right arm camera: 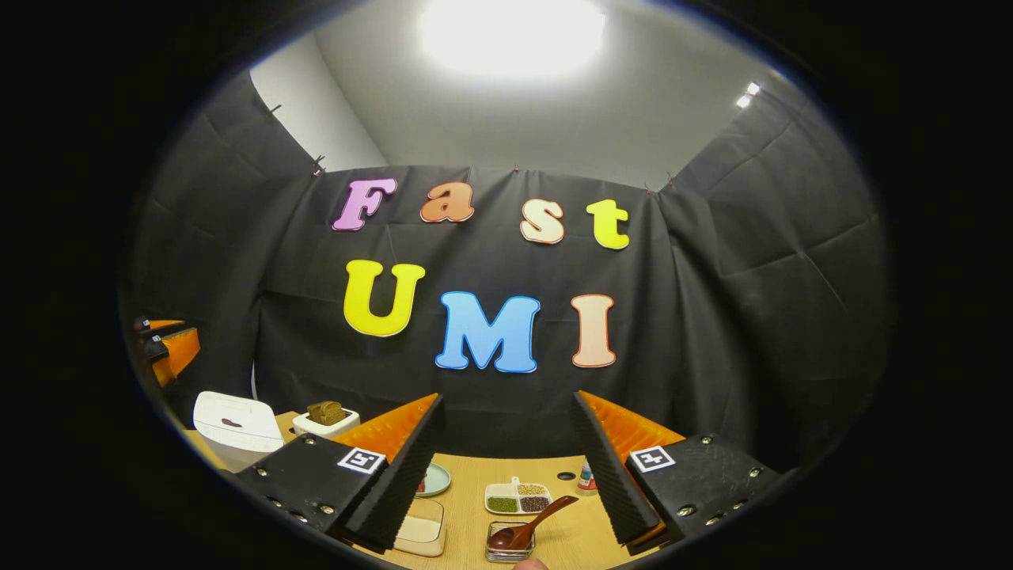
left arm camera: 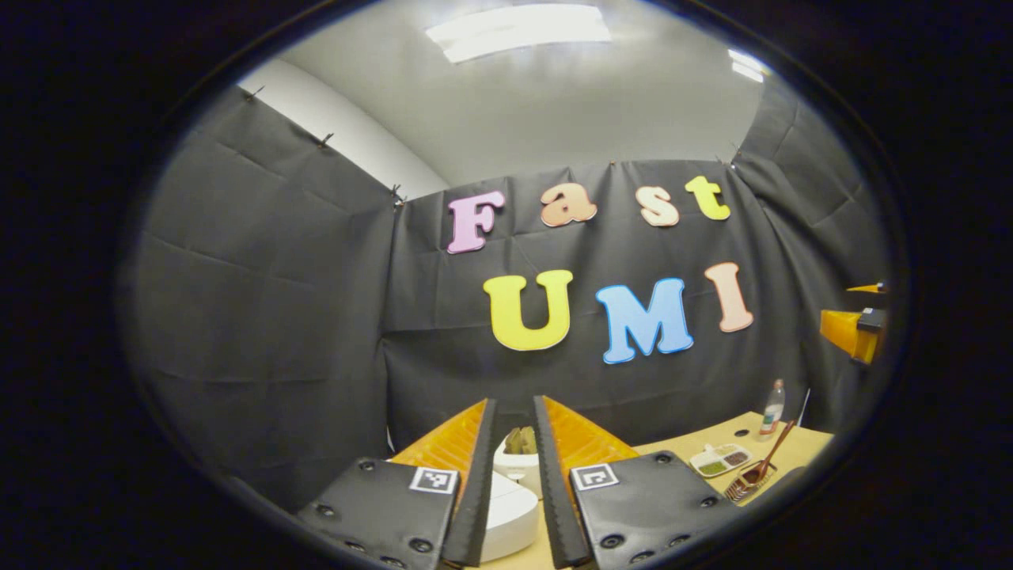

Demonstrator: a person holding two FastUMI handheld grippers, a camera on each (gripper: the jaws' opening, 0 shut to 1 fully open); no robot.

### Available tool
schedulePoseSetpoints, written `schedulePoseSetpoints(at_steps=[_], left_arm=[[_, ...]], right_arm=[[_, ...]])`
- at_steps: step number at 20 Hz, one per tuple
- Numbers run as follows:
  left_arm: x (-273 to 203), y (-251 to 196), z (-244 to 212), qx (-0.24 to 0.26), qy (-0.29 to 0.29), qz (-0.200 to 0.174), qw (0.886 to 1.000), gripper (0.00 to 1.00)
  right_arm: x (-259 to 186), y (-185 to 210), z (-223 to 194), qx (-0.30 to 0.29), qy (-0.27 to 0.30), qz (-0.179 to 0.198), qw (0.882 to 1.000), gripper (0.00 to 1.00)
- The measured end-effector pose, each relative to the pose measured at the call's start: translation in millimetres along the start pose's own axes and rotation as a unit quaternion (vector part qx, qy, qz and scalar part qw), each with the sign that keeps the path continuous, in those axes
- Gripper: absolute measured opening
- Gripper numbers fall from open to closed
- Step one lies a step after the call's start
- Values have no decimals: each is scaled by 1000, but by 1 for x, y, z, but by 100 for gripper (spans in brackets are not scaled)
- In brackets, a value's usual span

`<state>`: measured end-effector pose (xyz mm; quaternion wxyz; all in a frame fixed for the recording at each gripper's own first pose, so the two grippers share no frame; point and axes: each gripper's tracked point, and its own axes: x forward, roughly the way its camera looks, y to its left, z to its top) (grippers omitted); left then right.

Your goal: Close the left gripper, press the button to open the rice cooker; take a wooden spoon from the chopstick holder with the right hand, scoop a spoonful of rice and pour it into the rice cooker, then put the wooden spoon back into the chopstick holder.

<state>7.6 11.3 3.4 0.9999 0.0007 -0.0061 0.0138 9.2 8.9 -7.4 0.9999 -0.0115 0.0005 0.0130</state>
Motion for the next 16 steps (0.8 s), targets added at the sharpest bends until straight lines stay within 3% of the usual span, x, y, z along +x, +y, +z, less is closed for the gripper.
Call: schedulePoseSetpoints(at_steps=[1, 2, 3, 4, 7, 8, 16], left_arm=[[1, -1, -2, -2, 4, -3, 1000, 41], [0, -2, -5, -1, 7, -6, 1000, 24], [1, 4, -6, 1, 9, 1, 1000, 31], [2, 2, -8, -2, 11, -1, 1000, 22], [0, 4, -11, -7, 15, 4, 1000, 17], [6, 9, -15, -4, 15, 6, 1000, 9], [33, 34, -35, 2, 35, 24, 999, 9]], right_arm=[[1, 1, -1, -1, 0, 0, 1000, 96], [1, 1, -1, -1, 0, 0, 1000, 96], [0, 2, -1, -1, 1, 0, 1000, 96], [-1, 2, -2, -1, 2, 0, 1000, 96], [0, 2, -3, -1, 4, -2, 1000, 96], [0, 1, -1, -2, 3, -4, 1000, 96], [-6, -2, 0, -10, 2, -18, 1000, 96]])
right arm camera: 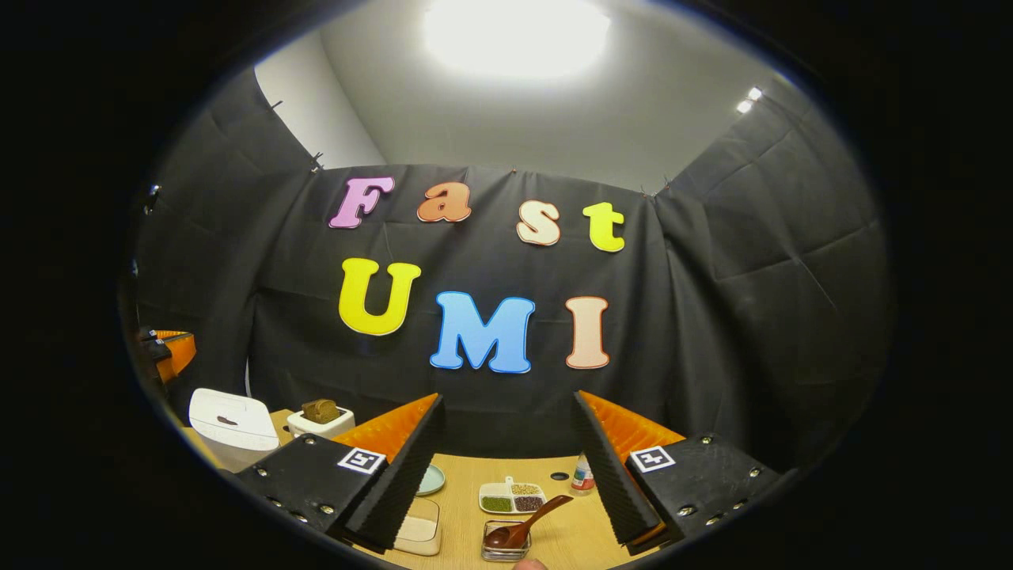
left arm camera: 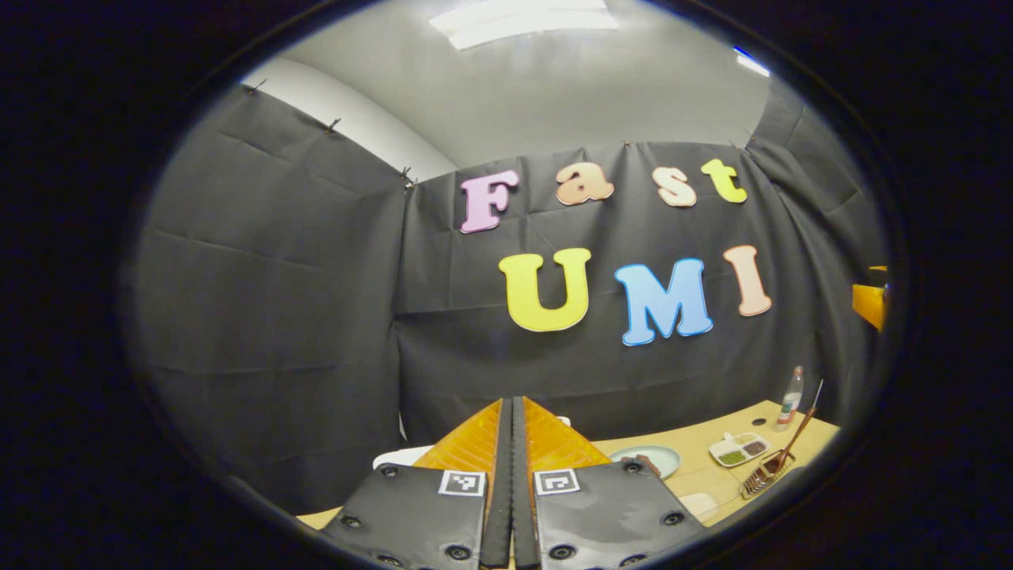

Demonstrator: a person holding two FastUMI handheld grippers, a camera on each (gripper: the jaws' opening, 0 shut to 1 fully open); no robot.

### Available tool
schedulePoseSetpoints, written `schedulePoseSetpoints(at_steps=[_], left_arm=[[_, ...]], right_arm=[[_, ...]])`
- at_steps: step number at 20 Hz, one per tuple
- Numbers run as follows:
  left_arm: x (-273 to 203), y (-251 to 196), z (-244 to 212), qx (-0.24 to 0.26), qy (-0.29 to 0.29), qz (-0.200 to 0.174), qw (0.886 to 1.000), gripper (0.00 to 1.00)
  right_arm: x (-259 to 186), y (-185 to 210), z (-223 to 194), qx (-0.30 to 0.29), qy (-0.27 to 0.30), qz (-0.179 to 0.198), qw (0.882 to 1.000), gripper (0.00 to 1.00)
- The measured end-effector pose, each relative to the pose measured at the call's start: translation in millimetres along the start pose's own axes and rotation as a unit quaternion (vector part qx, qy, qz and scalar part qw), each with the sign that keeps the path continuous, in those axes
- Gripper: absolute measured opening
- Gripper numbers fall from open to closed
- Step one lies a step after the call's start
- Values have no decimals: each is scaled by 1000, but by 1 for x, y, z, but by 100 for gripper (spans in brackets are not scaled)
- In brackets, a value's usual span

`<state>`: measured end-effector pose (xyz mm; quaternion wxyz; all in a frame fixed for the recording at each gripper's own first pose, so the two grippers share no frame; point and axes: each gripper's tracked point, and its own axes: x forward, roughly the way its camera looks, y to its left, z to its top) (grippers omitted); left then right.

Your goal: Close the left gripper, press the button to open the rice cooker; take a wooden spoon from the chopstick holder with the right hand, scoop a spoonful of rice and pour it into the rice cooker, then put the wooden spoon back into the chopstick holder.

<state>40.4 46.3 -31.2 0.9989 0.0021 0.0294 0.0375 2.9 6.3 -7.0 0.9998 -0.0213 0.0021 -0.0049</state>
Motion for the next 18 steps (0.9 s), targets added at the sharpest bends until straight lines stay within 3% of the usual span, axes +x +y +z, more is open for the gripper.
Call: schedulePoseSetpoints(at_steps=[9, 14, 18], left_arm=[[56, 40, -62, -28, 69, 10, 997, 9], [77, 65, -124, -66, 130, 19, 989, 9], [90, 65, -175, -77, 194, 3, 978, 9]], right_arm=[[-16, -14, -5, -16, 14, -35, 999, 96], [-25, -19, -12, -21, 28, -46, 998, 97], [-29, -20, -18, -29, 38, -50, 998, 97]])
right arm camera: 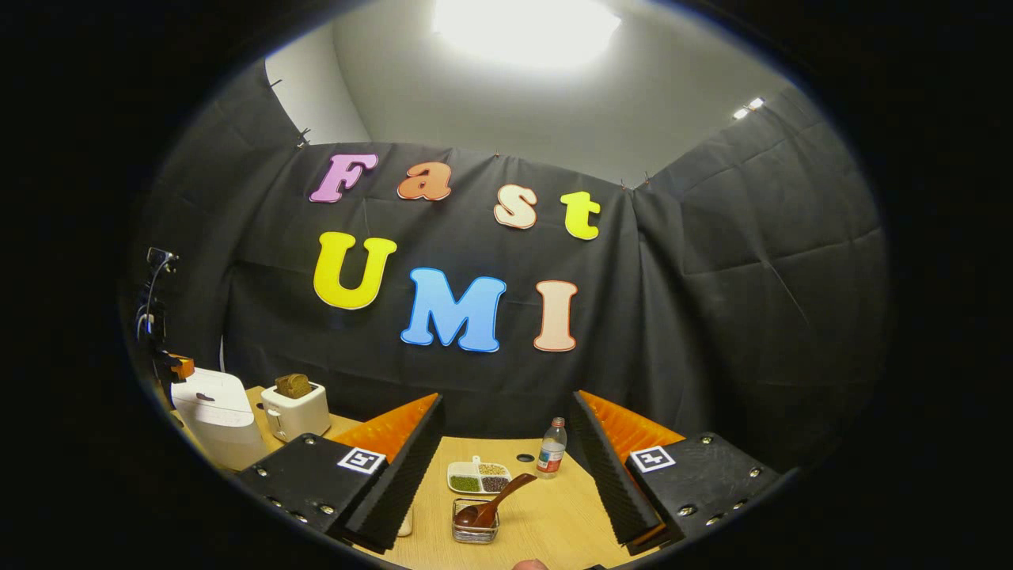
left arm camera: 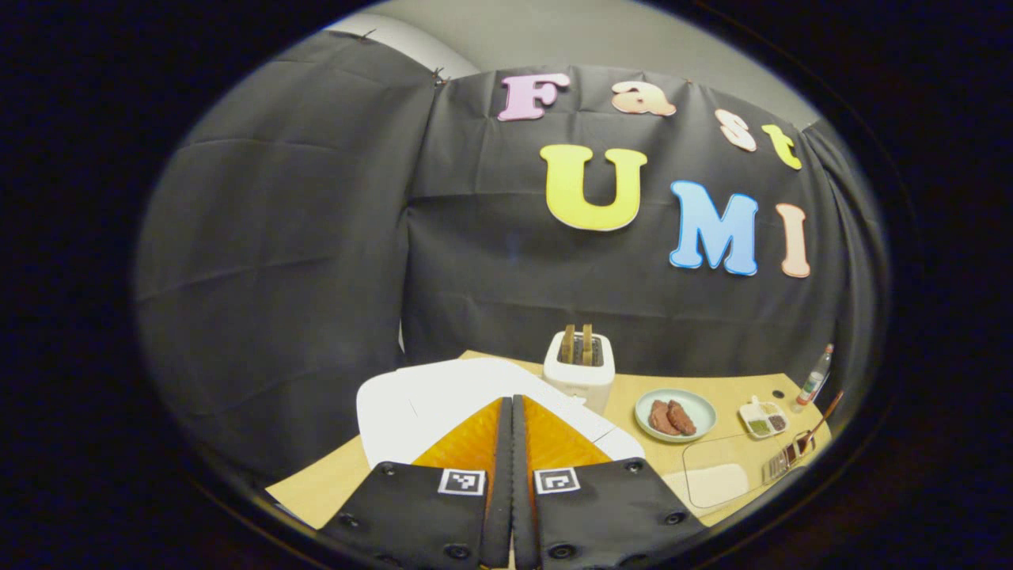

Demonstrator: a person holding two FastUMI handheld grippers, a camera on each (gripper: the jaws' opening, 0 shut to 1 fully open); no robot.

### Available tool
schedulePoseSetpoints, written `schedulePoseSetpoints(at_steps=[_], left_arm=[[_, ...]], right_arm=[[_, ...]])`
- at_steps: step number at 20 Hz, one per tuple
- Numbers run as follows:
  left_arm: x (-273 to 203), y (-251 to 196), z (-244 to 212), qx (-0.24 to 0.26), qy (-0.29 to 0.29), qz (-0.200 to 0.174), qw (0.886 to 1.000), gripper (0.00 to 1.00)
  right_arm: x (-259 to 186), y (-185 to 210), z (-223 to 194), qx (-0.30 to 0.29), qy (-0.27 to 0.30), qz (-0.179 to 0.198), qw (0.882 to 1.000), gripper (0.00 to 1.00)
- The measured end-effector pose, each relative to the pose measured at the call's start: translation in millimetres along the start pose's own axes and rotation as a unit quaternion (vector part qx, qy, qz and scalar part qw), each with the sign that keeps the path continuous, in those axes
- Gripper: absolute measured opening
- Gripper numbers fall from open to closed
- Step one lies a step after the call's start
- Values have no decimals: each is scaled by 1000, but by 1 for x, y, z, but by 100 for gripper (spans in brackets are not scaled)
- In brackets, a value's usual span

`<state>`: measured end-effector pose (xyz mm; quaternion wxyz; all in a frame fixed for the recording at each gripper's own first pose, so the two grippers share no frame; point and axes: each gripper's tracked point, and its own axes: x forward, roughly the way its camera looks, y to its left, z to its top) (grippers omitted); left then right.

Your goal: Close the left gripper, press the button to open the rice cooker; take a wooden spoon from the chopstick holder with the right hand, scoop a spoonful of rice and pour it into the rice cooker, then put the wooden spoon back into the chopstick holder.

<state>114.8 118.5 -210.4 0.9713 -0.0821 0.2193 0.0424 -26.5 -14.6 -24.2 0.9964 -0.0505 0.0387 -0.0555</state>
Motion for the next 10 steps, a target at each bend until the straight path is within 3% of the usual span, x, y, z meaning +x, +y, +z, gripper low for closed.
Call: schedulePoseSetpoints(at_steps=[7, 10], left_arm=[[25, 7, -45, 4, 65, 12, 998, 9], [25, 6, -49, 7, 62, 14, 998, 9]], right_arm=[[-2, 1, -4, -10, 9, 10, 1000, 97], [-2, -1, -5, -15, 10, 9, 1000, 97]])
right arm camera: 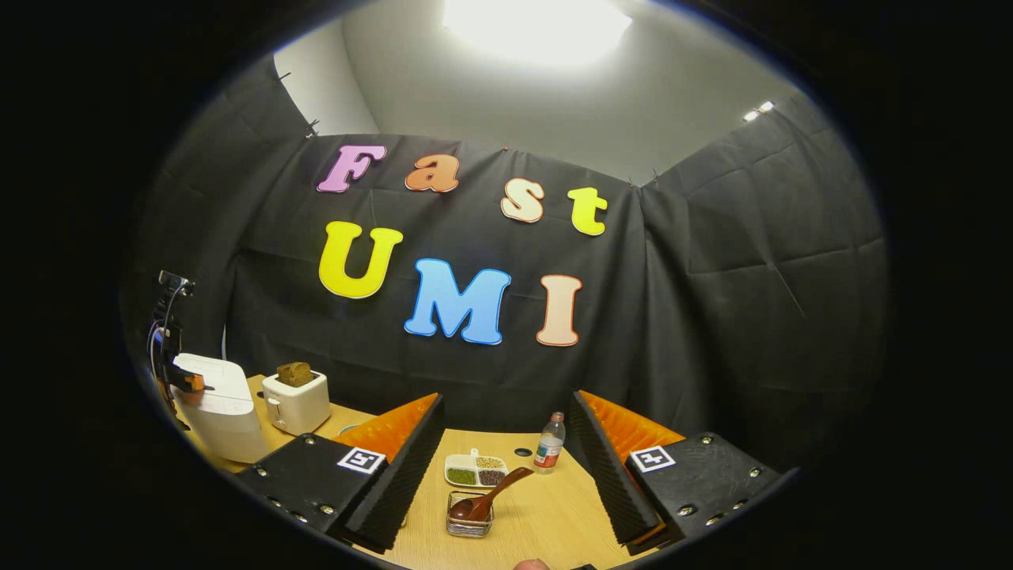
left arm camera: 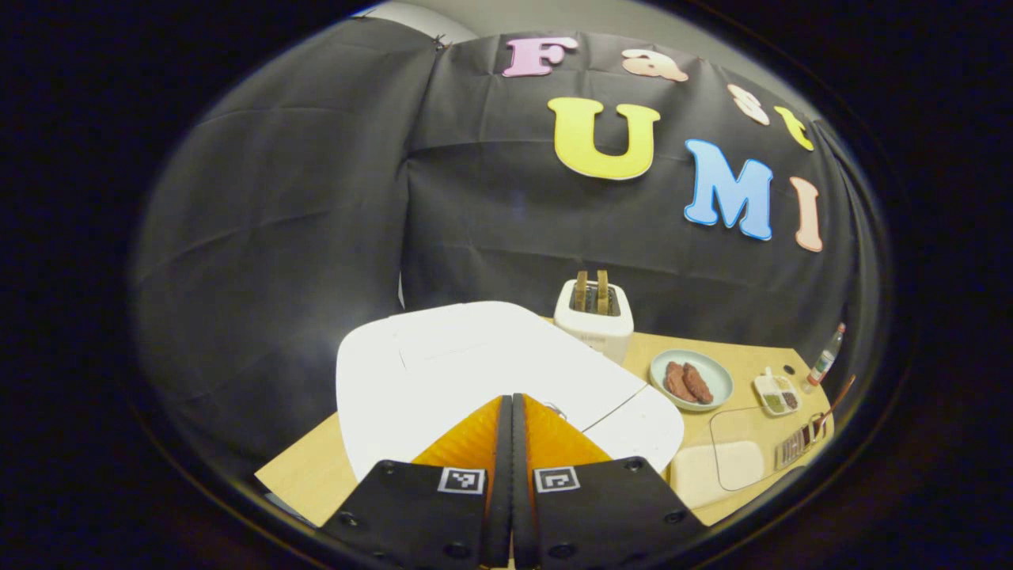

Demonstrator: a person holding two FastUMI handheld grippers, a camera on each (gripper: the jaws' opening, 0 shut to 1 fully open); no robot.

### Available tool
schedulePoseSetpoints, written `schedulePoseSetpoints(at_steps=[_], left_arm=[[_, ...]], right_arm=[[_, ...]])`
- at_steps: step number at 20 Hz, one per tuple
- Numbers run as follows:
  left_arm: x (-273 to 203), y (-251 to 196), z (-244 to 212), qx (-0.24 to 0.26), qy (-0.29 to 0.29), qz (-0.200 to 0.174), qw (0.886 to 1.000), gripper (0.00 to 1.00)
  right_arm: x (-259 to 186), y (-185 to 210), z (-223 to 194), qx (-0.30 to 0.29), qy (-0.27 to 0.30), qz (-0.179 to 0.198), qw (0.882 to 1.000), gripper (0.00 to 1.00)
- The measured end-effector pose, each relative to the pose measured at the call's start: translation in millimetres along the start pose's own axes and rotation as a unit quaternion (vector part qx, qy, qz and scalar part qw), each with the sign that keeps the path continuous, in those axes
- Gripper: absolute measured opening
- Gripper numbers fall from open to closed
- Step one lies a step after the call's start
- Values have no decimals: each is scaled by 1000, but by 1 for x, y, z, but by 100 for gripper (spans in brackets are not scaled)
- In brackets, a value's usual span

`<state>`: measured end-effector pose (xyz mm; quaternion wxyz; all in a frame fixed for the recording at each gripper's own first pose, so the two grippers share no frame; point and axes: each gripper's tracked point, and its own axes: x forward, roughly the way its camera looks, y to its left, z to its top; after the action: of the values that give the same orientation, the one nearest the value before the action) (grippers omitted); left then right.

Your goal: Close the left gripper, press the button to open the rice cooker; take a wooden spoon from the chopstick holder with the right hand, scoop a spoonful of rice and pour it into the rice cooker, then put the wooden spoon back into the chopstick holder.

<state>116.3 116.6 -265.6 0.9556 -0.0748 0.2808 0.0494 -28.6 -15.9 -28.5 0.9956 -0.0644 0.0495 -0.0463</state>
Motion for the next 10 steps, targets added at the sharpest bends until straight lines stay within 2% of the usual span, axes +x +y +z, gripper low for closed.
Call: schedulePoseSetpoints(at_steps=[5, 6, 10], left_arm=[[-3, -2, -6, -13, 1, 14, 1000, 12], [-1, -1, -11, -14, 8, 19, 1000, 9], [-9, -2, 3, -16, -8, 21, 1000, 8]], right_arm=[[0, 1, -4, 5, 3, 6, 1000, 97], [1, 1, -4, 7, 2, 7, 1000, 96], [-4, -2, -8, 15, -2, 13, 1000, 97]])
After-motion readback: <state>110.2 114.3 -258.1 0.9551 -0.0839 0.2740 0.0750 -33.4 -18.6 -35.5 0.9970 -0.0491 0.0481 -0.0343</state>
